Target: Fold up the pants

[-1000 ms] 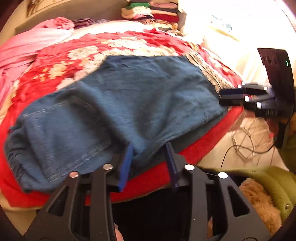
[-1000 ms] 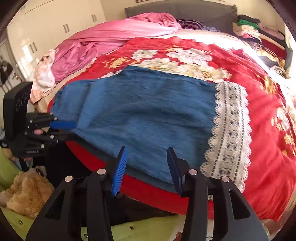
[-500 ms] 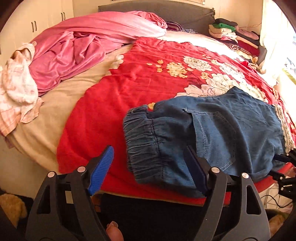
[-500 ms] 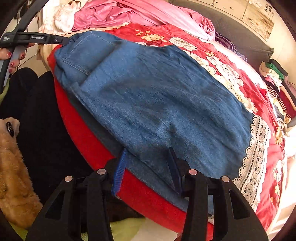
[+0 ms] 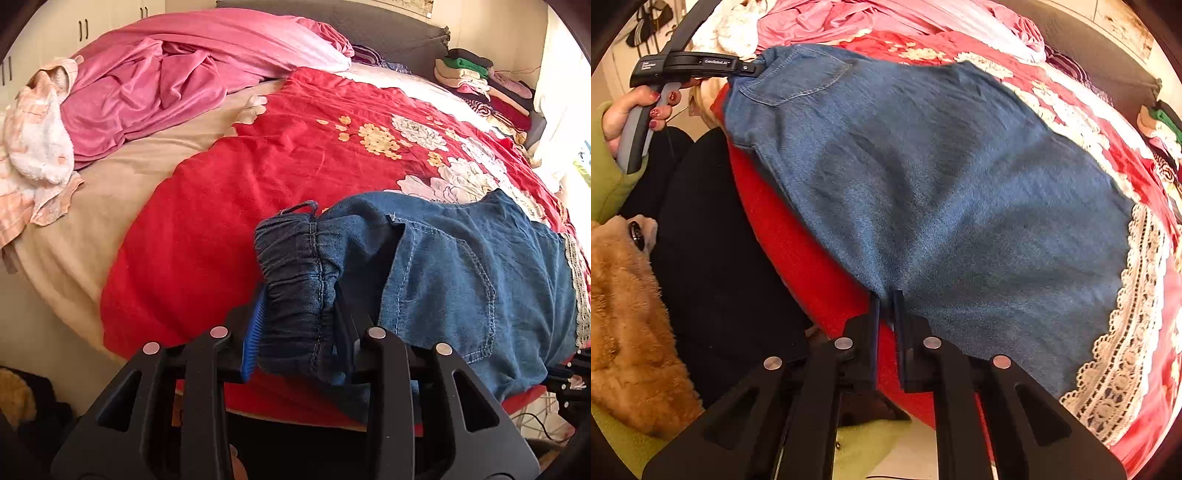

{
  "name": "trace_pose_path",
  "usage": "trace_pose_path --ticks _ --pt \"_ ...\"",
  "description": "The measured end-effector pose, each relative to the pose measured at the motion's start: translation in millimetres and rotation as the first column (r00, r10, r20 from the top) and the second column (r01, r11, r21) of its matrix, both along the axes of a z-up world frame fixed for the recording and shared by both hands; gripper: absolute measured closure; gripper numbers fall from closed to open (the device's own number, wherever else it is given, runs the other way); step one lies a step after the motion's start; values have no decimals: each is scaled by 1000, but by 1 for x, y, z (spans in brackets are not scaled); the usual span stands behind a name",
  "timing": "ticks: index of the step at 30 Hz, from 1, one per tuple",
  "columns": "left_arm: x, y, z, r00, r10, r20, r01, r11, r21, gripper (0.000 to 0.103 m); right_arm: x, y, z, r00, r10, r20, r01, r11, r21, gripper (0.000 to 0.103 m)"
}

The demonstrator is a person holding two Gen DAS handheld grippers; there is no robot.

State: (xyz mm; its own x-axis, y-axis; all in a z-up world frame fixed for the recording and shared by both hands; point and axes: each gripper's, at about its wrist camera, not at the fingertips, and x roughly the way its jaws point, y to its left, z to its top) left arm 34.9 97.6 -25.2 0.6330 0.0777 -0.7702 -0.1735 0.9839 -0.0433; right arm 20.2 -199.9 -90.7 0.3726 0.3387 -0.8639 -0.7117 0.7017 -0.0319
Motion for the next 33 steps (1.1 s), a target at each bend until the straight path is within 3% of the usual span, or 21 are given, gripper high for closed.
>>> trace_pose_path --ticks 3,5,8,11,15,18,20,22,24,25,28,33 --pt "-2 0 1 1000 15 -1 -14 1000 19 68 2 -2 6 999 12 -42 -11 999 47 76" --pt "-6 0 4 1000 16 4 -17 1000 19 68 1 -9 18 999 4 -47 0 996 85 76" --pt "-16 1 14 999 34 21 -35 999 22 67 -1 -26 44 999 -39 2 38 985 169 74" --pt "-25 -6 35 997 36 75 -40 998 49 66 6 -46 64 989 -130 68 112 968 226 64" --pt "-27 -47 53 988 -97 119 93 995 39 65 25 -52 61 975 -215 58 195 952 236 64" --pt "-20 -89 38 973 -219 73 215 975 57 63 34 -47 49 971 -238 31 226 949 220 64" --pt "-15 -106 20 964 -265 16 263 962 66 63 38 -47 39 964 -265 27 257 951 175 57" --pt "-11 -114 0 962 -270 -49 274 955 113 60 44 -55 29 952 -305 13 300 945 133 56" --pt "-8 -104 -14 972 -223 -78 234 956 180 58 45 -69 24 946 -325 -14 323 934 152 56" --pt "-6 -92 -18 977 -202 -73 212 961 178 58 46 -72 21 944 -329 -28 329 928 175 56" --pt "-1 -64 -22 978 -198 -63 201 978 53 57 49 -80 15 939 -339 -62 344 912 224 56" --pt "-4 -71 -20 975 -215 -62 220 972 85 57 47 -84 22 937 -337 -86 348 903 252 53"
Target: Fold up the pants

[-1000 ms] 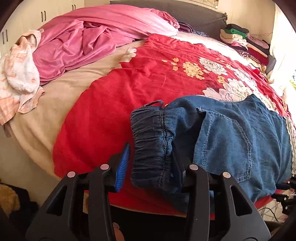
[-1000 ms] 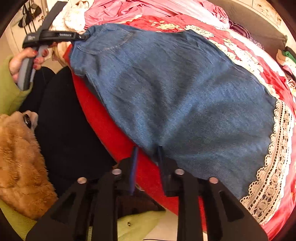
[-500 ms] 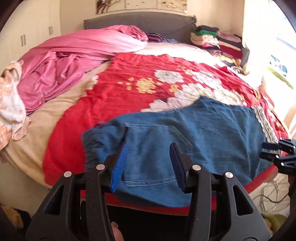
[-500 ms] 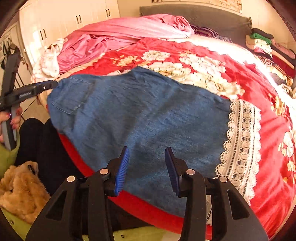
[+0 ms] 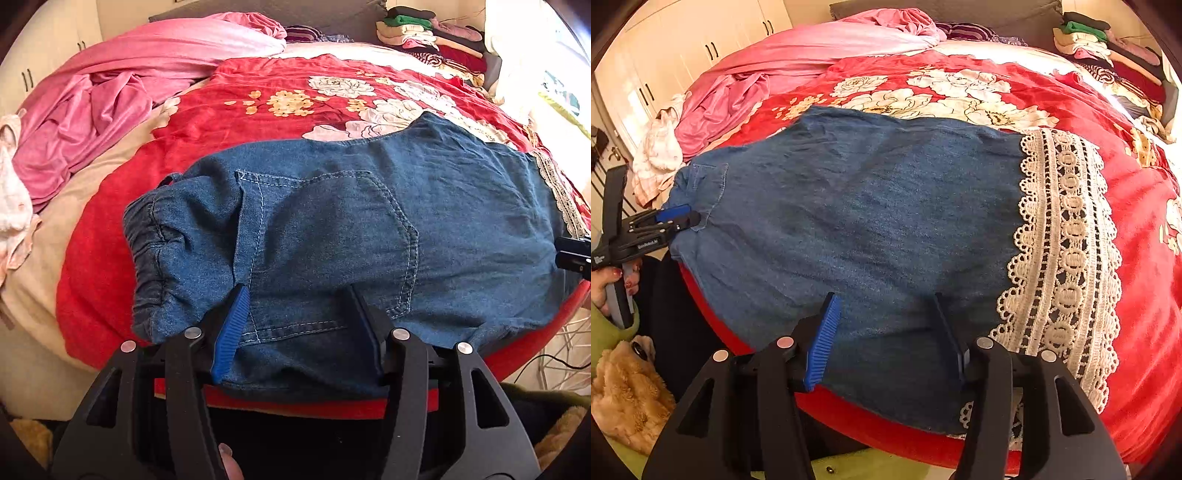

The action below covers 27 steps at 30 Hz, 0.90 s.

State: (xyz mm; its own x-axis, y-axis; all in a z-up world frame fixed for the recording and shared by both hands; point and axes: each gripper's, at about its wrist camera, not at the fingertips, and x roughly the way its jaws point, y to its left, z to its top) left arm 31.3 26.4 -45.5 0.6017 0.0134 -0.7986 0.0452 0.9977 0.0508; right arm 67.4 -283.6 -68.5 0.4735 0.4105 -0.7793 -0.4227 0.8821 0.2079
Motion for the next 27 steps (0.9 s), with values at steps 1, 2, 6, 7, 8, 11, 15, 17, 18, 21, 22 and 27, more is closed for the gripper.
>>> trace_pose_path --ticks 1,2,6,7,8,11,15,17,18,21,22,27 --pt "-3 -2 6 1000 -2 4 2 1000 -8 55 -2 -5 7 1000 -10 9 10 1000 18 52" --pt "-5 -3 14 1000 -14 21 15 1000 -22 53 -3 -16 19 998 -36 44 35 999 41 48" --pt "3 -9 48 992 -66 104 77 991 -106 44 10 -62 48 980 -166 113 156 983 95 42" --pt "9 -11 52 991 -74 111 88 989 -118 41 20 -75 51 973 -204 109 193 976 98 42" --pt "17 -15 55 990 -84 114 99 987 -128 40 29 -84 50 970 -224 98 214 972 99 42" --pt "48 -30 56 988 -125 95 139 978 -158 40 64 -106 41 966 -255 39 250 963 106 41" --pt "94 -53 49 983 -176 59 184 966 -184 40 104 -115 20 974 -224 -28 225 967 118 41" --pt "119 -60 43 982 -188 33 191 956 -222 40 117 -114 13 978 -201 -50 206 968 140 42" --pt "130 -63 39 980 -199 16 197 952 -235 40 121 -113 10 981 -186 -55 192 969 156 42" --pt "161 -75 24 973 -231 -25 218 945 -245 40 132 -112 3 984 -163 -71 174 963 204 48" --pt "167 -77 19 970 -242 -35 226 941 -251 40 132 -110 3 986 -150 -70 162 961 222 50" --pt "186 -87 -5 935 -340 -96 276 873 -403 40 127 -96 2 995 -45 -86 69 954 293 79"
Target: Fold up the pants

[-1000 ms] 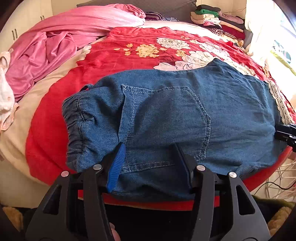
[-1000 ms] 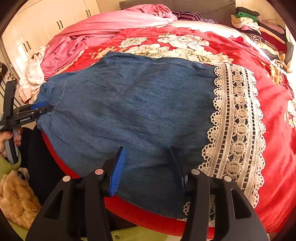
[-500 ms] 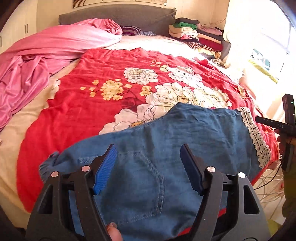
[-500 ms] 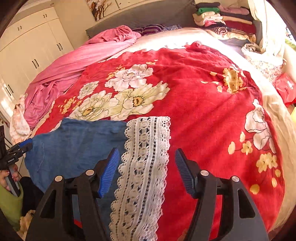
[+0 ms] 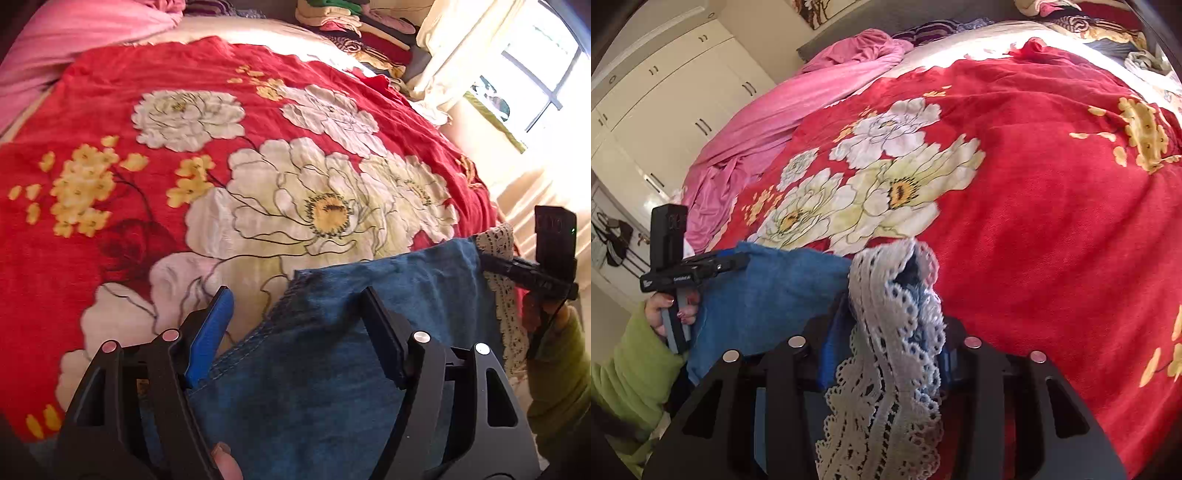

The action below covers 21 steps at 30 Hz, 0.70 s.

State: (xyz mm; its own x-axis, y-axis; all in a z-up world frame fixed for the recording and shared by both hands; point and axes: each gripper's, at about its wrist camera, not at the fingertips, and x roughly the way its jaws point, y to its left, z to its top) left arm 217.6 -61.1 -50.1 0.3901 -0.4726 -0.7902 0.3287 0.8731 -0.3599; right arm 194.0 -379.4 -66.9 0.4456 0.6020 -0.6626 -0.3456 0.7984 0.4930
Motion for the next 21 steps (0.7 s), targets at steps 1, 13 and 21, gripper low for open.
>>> trace_pose_path --ticks 1,13,21 --pt "0 -1 -2 1000 -12 -20 12 999 -38 46 -2 4 -1 1000 16 1 -16 1000 1 83" --pt "25 -30 34 997 20 78 -30 991 134 95 32 25 73 971 62 231 -9 975 -223 87" --pt "43 -28 -9 994 75 79 -89 977 192 94 93 47 7 993 81 89 -37 909 -415 74"
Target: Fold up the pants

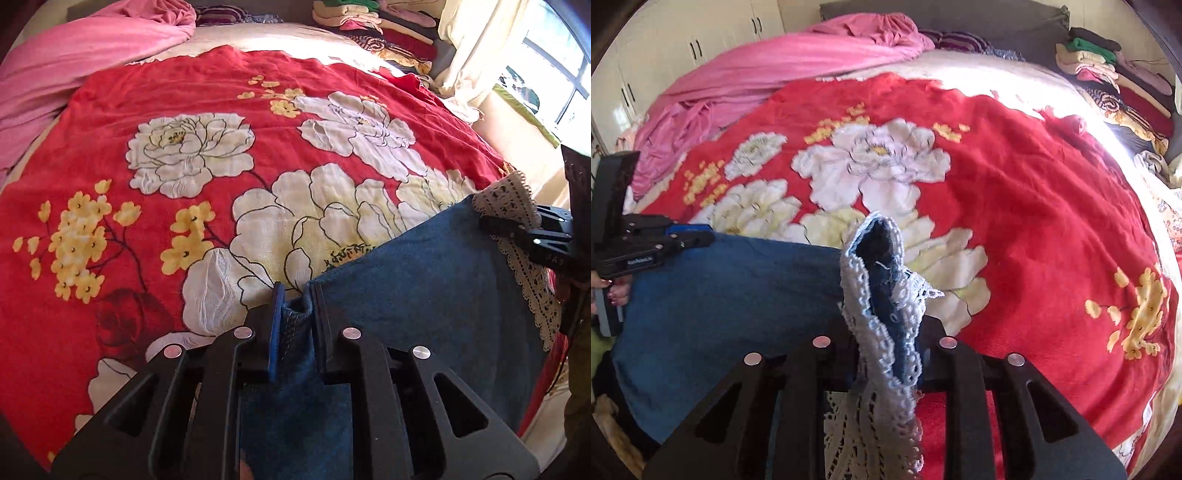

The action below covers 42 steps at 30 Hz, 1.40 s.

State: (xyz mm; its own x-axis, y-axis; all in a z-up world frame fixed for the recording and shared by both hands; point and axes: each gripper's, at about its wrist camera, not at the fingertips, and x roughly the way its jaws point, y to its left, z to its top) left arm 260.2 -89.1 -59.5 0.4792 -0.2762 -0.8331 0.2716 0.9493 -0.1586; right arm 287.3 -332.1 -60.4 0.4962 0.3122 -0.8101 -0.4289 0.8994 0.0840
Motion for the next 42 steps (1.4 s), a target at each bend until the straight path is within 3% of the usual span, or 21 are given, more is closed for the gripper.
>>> trace_pose_path --ticks 2,5,9,14,19,21,25,27,29,31,32,33,35,37,42 --pt "-2 2 -3 1000 -1 13 1 1000 -10 93 0 2 -11 1000 -4 8 5 1000 -16 74" --pt "-4 7 1 1000 1 16 -1 999 -42 93 -5 -7 1 998 -50 36 50 999 1 56" --pt "-19 17 21 999 33 29 -30 995 -93 65 -31 -28 35 988 -117 96 110 991 74 45" --pt "-66 39 49 994 66 84 -54 990 -131 54 -87 -55 59 975 -188 120 162 966 199 42" --pt "-127 84 57 983 160 91 -144 976 -166 48 -144 -74 38 966 -258 16 242 925 295 42" --pt "-148 108 59 967 229 109 -211 965 -158 47 -160 -80 26 956 -294 -19 285 906 312 42" --pt "-187 163 62 909 393 141 -382 919 -101 45 -180 -86 3 941 -323 -97 336 869 364 42" --pt "-201 181 60 891 433 136 -419 900 -121 43 -181 -83 -3 940 -323 -113 342 867 364 40" --pt "-210 191 56 861 489 141 -487 872 -51 39 -179 -79 -5 940 -318 -120 339 858 385 40" --pt "-216 199 52 851 507 134 -504 861 -58 37 -176 -76 -6 944 -299 -137 329 841 429 47" --pt "-217 200 49 850 515 111 -510 857 -72 36 -173 -73 -5 945 -294 -141 326 841 431 56" --pt "-215 201 45 852 516 90 -511 856 -76 36 -170 -72 -5 948 -283 -147 319 840 440 65" --pt "-210 191 35 865 495 81 -490 869 -77 40 -166 -70 -9 952 -255 -169 305 820 484 75" --pt "-205 184 25 872 486 66 -482 874 -63 67 -167 -66 -6 955 -250 -157 295 821 489 79" --pt "-208 196 28 862 499 86 -495 866 -67 71 -180 -68 16 965 -258 -57 258 877 406 80"
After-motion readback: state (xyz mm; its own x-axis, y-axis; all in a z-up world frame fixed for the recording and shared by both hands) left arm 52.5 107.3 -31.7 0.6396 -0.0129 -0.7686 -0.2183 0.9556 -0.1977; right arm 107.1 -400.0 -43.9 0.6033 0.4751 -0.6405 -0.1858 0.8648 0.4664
